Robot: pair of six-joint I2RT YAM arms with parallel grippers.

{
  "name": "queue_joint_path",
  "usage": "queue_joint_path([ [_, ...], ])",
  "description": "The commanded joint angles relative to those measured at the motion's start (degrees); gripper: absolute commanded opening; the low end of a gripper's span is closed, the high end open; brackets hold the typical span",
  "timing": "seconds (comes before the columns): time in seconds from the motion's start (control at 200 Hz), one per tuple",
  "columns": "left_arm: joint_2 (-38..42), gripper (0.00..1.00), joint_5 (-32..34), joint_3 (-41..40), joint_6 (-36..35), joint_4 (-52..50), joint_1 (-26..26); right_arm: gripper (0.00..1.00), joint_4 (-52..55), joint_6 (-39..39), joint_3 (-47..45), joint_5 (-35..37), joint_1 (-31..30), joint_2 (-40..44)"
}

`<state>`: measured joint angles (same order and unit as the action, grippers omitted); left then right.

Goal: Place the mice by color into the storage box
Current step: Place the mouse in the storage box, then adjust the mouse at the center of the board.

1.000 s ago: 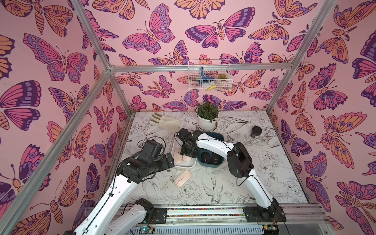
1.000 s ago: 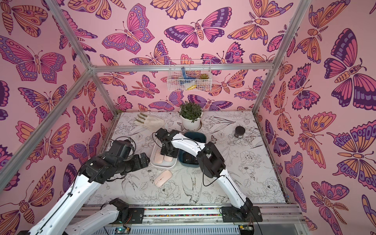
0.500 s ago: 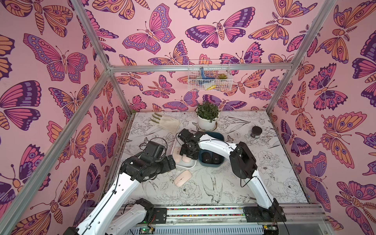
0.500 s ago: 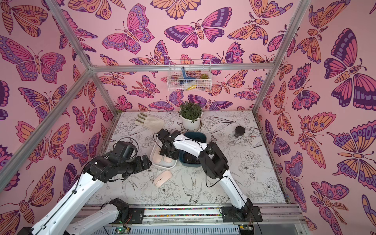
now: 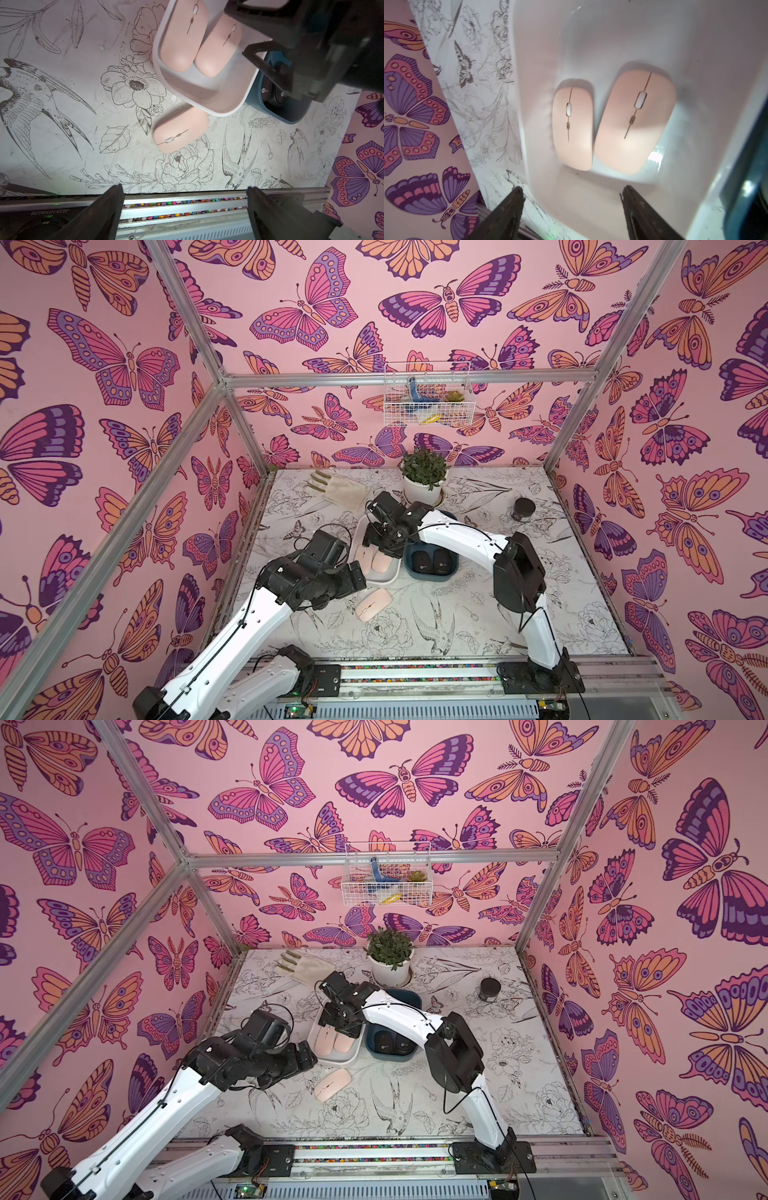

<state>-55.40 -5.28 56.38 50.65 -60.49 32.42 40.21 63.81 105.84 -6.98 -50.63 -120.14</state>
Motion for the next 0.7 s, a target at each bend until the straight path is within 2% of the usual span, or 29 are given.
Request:
queue_joint_path([
  [0.0, -1.69, 0.92, -1.61, -1.10, 2.74, -0.75, 3.29, 0.78, -2.38, -3.67, -4.87, 0.05, 3.34, 9.67],
  [0.055, -3.17, 0.77, -2.28, -2.11, 4.70, 1.03, 5.44, 0.78, -3.74, -5.80, -8.86, -1.19, 5.95, 13.97],
  [0.2, -7.85, 0.27, -6.19, -6.41, 10.18, 7.95, 9.51, 0.78, 0.47, -12.89, -15.47, -2.09, 13.38, 23.39],
  [0.295, -12.11, 0.07, -9.59, -9.69, 13.68, 14.02, 12.44, 0.78, 1.94, -15.68, -19.55, -3.13, 18.34, 28.12],
  [0.466, -21.33, 0.01, -9.77, -14.53, 20.41, 24.68, 16.26, 0.79, 0.05, -18.46, -24.89, -4.70, 23.41, 33.59],
  [0.581, -23.36, 0.00, -6.74, -18.24, 25.77, 29.99, 15.91, 0.80, -0.77, -19.40, -26.20, -6.49, 23.56, 34.78],
  [0.696, -23.66, 0.00, -2.37, -19.72, 29.66, 31.02, 15.49, 0.80, -1.75, -19.19, -28.40, -6.99, 23.56, 36.39],
])
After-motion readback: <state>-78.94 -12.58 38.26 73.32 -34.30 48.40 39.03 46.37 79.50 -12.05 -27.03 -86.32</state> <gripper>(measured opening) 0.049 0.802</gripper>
